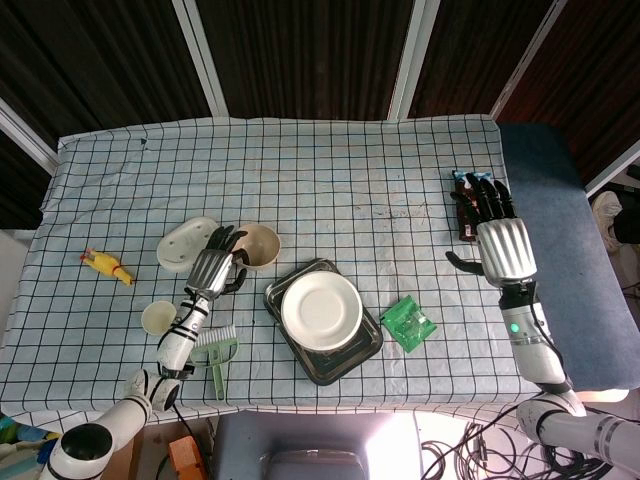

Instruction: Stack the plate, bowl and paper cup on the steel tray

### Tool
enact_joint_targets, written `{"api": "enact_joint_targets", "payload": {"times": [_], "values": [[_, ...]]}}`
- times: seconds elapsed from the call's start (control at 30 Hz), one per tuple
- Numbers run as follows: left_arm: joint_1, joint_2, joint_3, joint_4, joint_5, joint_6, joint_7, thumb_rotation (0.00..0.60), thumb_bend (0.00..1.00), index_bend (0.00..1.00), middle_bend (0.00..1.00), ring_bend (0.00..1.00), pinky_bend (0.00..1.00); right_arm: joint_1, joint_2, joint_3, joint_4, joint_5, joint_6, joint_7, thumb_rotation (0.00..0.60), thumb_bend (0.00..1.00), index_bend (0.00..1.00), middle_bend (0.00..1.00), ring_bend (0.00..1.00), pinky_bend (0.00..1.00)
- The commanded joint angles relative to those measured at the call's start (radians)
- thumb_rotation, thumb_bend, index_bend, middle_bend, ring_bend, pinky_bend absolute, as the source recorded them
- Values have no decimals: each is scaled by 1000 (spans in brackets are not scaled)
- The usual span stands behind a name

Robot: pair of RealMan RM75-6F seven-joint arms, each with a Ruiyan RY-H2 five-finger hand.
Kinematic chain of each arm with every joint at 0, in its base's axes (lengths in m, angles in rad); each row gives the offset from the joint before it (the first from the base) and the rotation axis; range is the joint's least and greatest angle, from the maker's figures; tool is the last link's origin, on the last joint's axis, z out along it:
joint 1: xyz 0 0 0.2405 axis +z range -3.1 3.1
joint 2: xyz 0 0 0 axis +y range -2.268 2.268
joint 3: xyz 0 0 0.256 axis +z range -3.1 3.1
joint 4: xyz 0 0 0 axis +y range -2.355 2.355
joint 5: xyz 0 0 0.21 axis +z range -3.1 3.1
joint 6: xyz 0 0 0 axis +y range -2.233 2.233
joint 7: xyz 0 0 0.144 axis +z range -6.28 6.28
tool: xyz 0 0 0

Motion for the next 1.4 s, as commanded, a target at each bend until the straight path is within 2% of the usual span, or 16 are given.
{"api": "enact_joint_targets", "payload": {"times": [0.03, 0.27, 0.43, 0.63, 1.0, 1.4], "values": [[31, 6, 16, -22, 28, 122, -4, 600, 474, 648, 154, 0, 0, -10, 11, 1, -9, -9, 15, 21, 600, 52, 178, 0, 0, 0], [89, 58, 56, -183, 79, 282, 107, 600, 489, 665, 161, 0, 0, -30, 49, 13, -48, -3, 23, 94, 600, 52, 178, 0, 0, 0], [128, 80, 84, -357, 101, 332, 171, 600, 497, 662, 163, 0, 0, -38, 73, 25, -61, 1, 37, 100, 600, 52, 179, 0, 0, 0], [160, 40, 112, -457, 116, 348, 284, 600, 508, 661, 174, 0, 0, -42, 79, 28, -60, 12, 42, 83, 600, 52, 182, 0, 0, 0], [168, -36, 110, -454, 119, 322, 296, 600, 514, 659, 177, 0, 0, -31, 53, 18, -42, 31, 27, 29, 600, 52, 185, 0, 0, 0], [139, -158, 78, -320, 120, 297, 231, 600, 515, 647, 176, 0, 0, -19, 26, 8, -11, 52, 0, 3, 600, 52, 188, 0, 0, 0]]}}
